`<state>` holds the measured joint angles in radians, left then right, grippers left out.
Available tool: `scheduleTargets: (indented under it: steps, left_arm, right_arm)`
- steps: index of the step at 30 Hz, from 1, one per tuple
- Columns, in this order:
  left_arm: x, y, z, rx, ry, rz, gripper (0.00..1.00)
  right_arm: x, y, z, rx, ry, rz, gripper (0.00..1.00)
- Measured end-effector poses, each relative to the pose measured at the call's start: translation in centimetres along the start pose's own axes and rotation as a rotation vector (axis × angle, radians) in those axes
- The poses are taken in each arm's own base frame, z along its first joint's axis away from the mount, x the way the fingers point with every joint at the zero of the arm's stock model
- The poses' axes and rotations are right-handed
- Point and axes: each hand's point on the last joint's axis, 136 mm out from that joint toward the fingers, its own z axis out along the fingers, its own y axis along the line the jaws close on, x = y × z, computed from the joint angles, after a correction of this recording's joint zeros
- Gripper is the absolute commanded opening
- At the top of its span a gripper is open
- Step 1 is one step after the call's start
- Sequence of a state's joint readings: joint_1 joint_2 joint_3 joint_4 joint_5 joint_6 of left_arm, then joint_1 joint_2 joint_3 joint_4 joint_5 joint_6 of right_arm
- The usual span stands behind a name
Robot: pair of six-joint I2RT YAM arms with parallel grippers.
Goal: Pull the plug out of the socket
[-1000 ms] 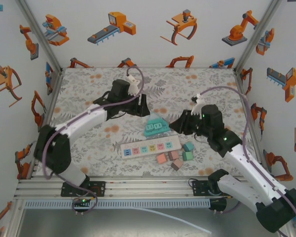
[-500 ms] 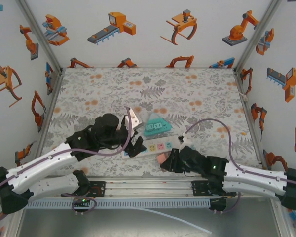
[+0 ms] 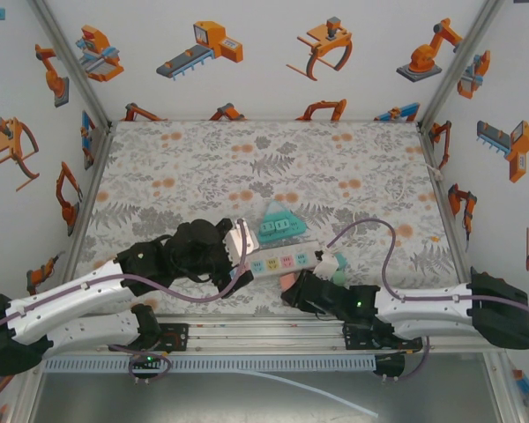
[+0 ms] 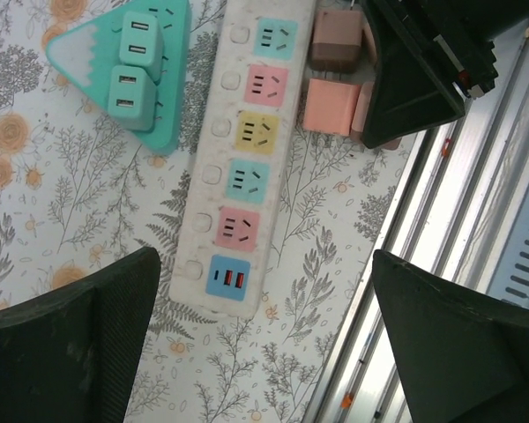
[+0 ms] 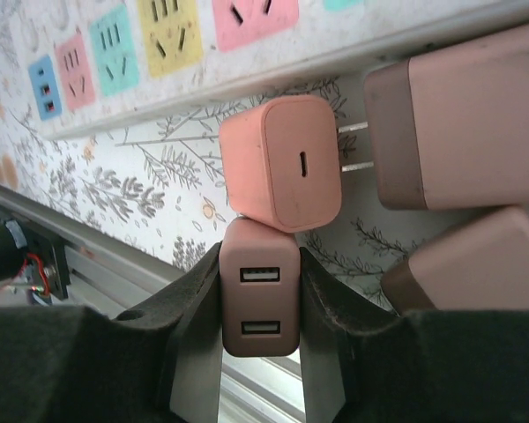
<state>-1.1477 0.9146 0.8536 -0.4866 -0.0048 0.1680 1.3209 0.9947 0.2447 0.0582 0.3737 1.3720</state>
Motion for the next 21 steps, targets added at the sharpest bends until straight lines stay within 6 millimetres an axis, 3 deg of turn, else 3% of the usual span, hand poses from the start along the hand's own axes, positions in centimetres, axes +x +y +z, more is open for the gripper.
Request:
scheduleTargets:
  steps: [10, 21]
  left_arm:
    - [1.1, 0.5, -0.4, -0.041, 0.001, 0.005, 0.97]
    - [1.1, 0.8, -0.4, -0.061, 0.001, 0.005, 0.97]
  right_arm:
    - [-0.8, -0.1, 0.5, 0.012, -0.060, 0.044, 0.33]
    - [-0.7, -0.2, 0.7, 0.021, -0.061, 0.059, 0.46]
